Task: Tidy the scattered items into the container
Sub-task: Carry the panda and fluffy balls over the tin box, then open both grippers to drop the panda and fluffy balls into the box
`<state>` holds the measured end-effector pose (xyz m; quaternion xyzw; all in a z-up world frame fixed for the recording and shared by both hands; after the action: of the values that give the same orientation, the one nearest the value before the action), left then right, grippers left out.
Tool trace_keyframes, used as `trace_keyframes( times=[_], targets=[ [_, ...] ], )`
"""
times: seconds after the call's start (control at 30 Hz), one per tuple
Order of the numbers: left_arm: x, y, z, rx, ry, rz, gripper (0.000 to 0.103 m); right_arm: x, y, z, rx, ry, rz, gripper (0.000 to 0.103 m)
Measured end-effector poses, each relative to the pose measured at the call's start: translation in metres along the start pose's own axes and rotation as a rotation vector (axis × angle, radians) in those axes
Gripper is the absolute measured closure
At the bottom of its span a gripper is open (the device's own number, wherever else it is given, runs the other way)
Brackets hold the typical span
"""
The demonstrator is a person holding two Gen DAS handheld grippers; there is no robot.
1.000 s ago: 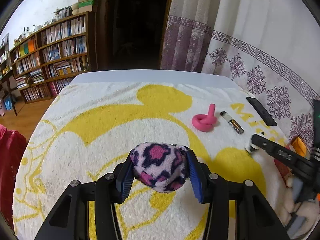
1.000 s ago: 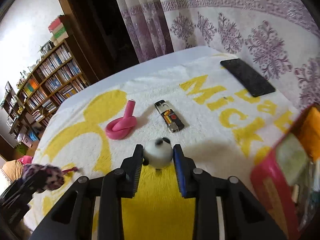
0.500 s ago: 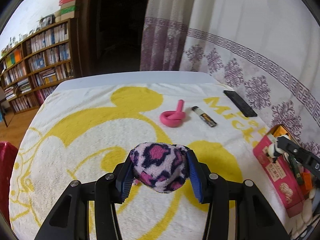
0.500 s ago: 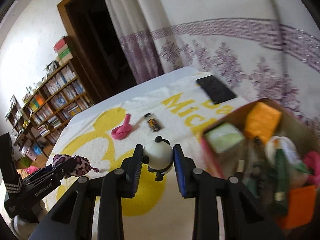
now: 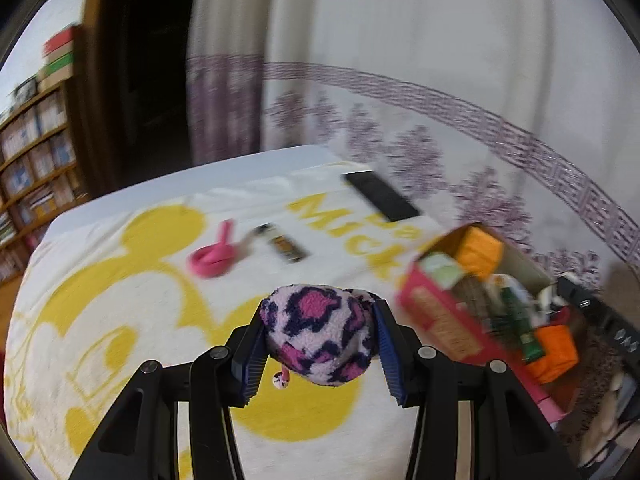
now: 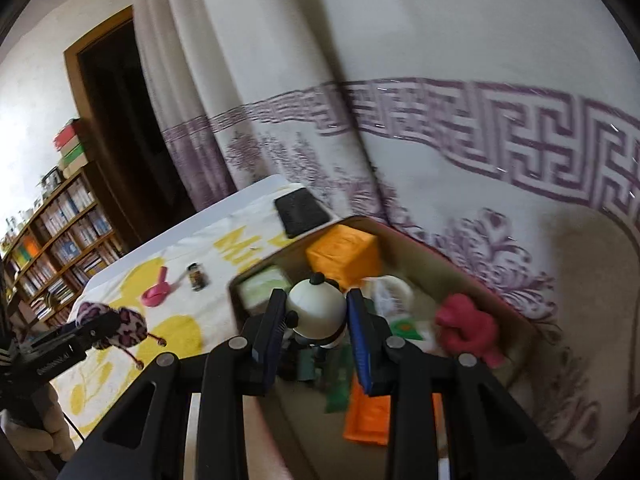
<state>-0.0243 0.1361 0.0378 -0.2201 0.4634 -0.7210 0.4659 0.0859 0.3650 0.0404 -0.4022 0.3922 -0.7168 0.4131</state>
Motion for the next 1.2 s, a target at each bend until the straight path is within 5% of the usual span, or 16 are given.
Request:
trace_keyframes(
  times=[0.47,0.63,0.7,0.83,1.2],
  targets=[
    [-0.106,-0.024,-0.034,-0.002,0.216,-0.09,0.052,-0.021,0.003,0.007,-0.032,0.047,0.037,0.07],
    [-0.113,-0.024,-0.047,0.018,0.304,-0.033,0.03,-0.024,0.003,0.006,-0.042,0.074,0.052,0.069],
    [-0.109,-0.023,-0.047,0.024,0.302,-0.021,0.03,-0.026,0.004,0.005,-0.037,0.077,0.052,0.068],
    [-0.091,-0.021,-0.047,0.031,0.256,0.004,0.03,-0.025,0.003,0.005,-0.046,0.077,0.04,0.05],
    [-0.034,-0.017,-0.035,0.029,0.162,0.076,0.03,-0.002,0.005,0.008,-0.046,0.072,0.061,0.05]
  ],
)
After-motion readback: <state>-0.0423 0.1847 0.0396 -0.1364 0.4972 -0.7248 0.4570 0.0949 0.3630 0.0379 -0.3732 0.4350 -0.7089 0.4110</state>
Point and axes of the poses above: each gripper's, at about its wrist camera, not at the fingertips, and z roughly against the way its jaws point, x to its left, y to its underside, the point moved 1 cm from there along -z, roughly the way its jaws point, and after that the axes turned 14 degrees about -x, right-handed, at the moved point
